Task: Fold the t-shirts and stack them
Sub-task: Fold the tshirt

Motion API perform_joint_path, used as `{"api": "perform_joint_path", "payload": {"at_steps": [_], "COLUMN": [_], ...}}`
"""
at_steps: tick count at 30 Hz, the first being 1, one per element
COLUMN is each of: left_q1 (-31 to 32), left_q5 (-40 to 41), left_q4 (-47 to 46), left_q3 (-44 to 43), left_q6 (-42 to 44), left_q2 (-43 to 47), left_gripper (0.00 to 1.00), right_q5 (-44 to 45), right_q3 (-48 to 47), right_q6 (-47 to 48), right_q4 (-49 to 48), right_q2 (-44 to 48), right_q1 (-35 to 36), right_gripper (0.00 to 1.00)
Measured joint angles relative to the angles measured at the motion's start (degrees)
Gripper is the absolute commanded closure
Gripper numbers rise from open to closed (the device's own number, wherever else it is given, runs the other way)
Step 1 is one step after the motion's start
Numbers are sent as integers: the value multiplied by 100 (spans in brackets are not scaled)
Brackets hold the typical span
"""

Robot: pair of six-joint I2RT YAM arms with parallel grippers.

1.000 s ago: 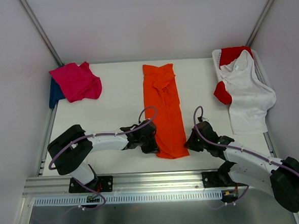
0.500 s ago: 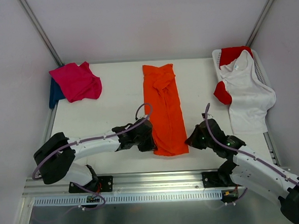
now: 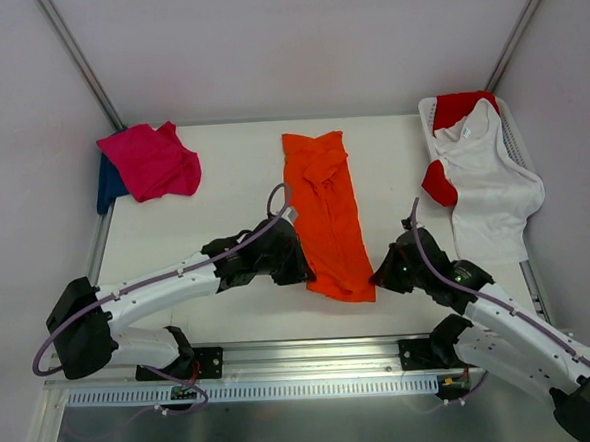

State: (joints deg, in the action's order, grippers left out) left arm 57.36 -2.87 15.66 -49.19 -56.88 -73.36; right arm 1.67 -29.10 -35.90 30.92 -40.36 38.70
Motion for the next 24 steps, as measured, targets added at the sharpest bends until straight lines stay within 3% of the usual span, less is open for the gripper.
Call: {"api": "perform_joint_path", "payload": {"at_steps": [7, 24], "left_q1": [-367, -2085], "left_q5": [-313, -1008], "left_q4": [118, 227], "left_q3": [-566, -1727], "left_q6": [225, 634], "left_q2": [-179, -1453], "left_gripper": [100, 100], "right_q5": [116, 175], "right_q3": [-748, -3042], "right_q6": [245, 1261], "right_q4": [109, 107], "right_q2": [-990, -3825], "right_q1": [0, -590], "right_gripper": [99, 100]}}
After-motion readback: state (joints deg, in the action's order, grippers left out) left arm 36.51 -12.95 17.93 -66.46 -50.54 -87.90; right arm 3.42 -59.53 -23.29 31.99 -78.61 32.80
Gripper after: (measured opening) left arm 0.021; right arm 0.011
